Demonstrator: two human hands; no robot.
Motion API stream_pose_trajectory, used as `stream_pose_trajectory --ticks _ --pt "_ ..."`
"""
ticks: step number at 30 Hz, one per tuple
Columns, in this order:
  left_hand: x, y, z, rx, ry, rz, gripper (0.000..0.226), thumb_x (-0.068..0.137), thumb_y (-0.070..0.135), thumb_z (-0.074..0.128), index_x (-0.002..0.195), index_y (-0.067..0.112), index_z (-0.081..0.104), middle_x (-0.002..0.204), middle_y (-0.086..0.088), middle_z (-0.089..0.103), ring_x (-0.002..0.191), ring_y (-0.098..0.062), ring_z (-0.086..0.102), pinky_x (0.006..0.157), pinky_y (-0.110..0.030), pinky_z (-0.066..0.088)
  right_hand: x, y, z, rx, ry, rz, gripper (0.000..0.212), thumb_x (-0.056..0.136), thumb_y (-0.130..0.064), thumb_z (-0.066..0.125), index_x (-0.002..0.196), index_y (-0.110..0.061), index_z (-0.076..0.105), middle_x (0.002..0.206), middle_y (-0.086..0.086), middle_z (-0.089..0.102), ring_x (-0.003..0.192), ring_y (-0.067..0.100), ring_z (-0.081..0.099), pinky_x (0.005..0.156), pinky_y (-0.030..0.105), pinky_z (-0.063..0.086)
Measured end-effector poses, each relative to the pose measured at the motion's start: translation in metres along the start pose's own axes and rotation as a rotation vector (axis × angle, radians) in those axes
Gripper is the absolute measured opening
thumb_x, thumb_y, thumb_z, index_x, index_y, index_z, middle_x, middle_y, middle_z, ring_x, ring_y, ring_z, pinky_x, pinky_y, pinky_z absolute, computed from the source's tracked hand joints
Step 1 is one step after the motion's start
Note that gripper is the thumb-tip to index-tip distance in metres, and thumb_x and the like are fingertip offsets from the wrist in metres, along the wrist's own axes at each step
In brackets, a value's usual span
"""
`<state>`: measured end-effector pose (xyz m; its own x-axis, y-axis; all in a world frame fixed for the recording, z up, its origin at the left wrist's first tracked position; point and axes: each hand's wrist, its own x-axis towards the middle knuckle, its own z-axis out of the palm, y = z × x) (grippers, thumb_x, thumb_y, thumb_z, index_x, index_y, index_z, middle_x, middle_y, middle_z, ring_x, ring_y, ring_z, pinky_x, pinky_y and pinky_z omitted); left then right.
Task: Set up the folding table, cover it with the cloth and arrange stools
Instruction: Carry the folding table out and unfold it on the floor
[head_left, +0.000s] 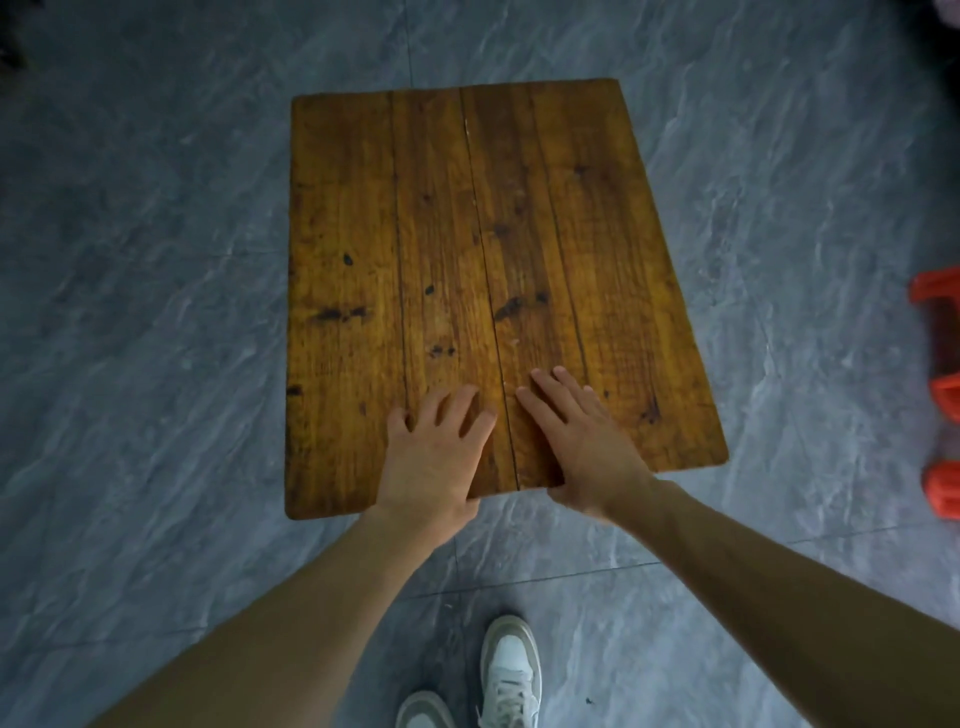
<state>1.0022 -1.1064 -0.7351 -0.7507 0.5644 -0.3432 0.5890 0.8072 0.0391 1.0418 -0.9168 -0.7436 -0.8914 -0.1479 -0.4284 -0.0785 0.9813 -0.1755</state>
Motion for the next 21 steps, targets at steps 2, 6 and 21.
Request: stream_pose_trajectory --ticks 2,6,21 --pt "0.003 -0.006 -0.009 -0.042 -0.031 0.035 0.094 0.070 0.062 0.072 0.144 0.033 0.023 0.154 0.002 0.015 0.141 -0.026 0.019 0.105 -0.054 0.034 0.004 0.002 -0.012 0.054 -0.021 -0.015 0.116 0.069 -0.048 0.082 0.155 -0.024 0.007 0.163 -0.001 -0.001 0.150 0.024 -0.005 0.123 0.044 0.009" --pt "0.009 -0.025 -0.030 -0.161 -0.088 -0.008 0.068 0.090 0.061 0.048 0.148 0.031 0.029 0.158 0.006 0.020 0.143 -0.020 0.022 0.108 -0.049 0.034 0.009 -0.003 -0.036 0.173 0.006 0.053 0.075 0.084 -0.045 0.068 0.147 -0.023 0.034 0.158 0.001 0.021 0.145 0.022 0.020 0.117 0.039 0.028" --pt "0.004 -0.223 -0.060 -0.105 -0.241 -0.129 0.062 0.092 0.042 0.049 0.149 0.024 0.030 0.156 -0.002 0.024 0.140 -0.025 0.024 0.110 -0.040 0.036 0.069 -0.111 -0.072 0.424 0.012 0.416 0.058 0.088 -0.028 0.061 0.140 -0.019 0.038 0.147 0.012 0.034 0.141 0.034 0.028 0.112 0.050 0.035"
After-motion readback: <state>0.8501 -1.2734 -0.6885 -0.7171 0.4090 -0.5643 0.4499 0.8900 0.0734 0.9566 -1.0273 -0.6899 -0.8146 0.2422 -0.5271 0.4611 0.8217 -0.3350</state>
